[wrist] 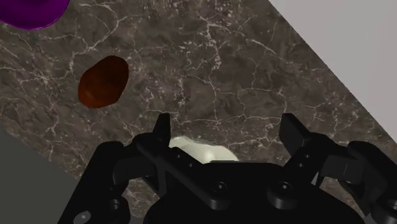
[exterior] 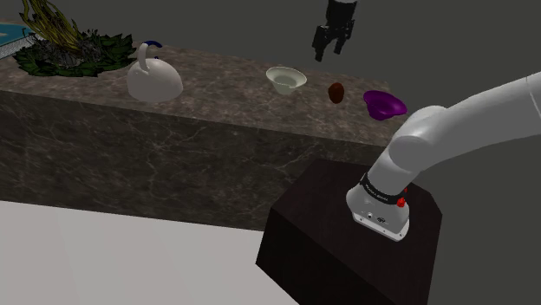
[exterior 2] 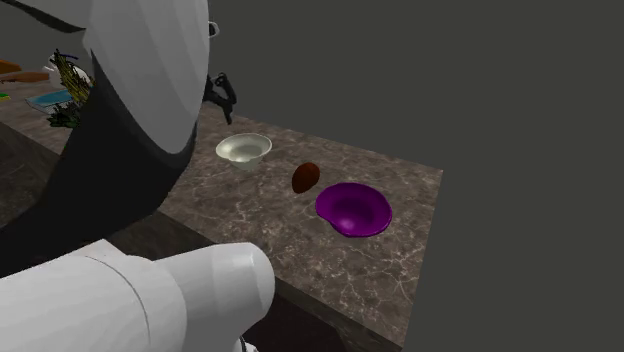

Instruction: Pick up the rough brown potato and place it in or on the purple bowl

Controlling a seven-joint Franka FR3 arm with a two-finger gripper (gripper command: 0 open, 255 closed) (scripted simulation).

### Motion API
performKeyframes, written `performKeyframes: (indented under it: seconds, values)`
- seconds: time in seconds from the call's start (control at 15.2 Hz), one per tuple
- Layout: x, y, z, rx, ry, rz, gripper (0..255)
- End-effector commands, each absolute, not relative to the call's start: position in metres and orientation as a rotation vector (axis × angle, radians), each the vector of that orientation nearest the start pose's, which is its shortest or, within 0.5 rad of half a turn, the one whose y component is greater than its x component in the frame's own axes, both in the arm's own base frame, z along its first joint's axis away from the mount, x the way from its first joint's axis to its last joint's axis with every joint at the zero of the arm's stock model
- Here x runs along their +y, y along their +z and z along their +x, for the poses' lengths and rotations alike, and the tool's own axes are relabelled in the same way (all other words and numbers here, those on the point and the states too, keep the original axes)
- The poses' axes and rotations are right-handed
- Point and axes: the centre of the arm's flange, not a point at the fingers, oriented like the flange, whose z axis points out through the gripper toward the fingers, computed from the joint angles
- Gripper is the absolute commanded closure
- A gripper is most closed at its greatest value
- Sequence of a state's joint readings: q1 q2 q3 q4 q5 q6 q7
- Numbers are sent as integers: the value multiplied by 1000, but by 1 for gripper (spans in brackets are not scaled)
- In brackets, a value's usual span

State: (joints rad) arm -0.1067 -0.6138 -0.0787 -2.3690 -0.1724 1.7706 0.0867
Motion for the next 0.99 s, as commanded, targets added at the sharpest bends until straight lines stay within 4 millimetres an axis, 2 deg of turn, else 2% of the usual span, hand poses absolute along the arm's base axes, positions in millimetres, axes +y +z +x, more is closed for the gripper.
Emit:
performKeyframes:
  seconds: [0.0,0.46,0.92]
  values:
    - [-106,527,372,490,16,-3244,0]
    - [-170,465,400,909,133,-3201,0]
    - [-243,404,407,1325,251,-3094,0]
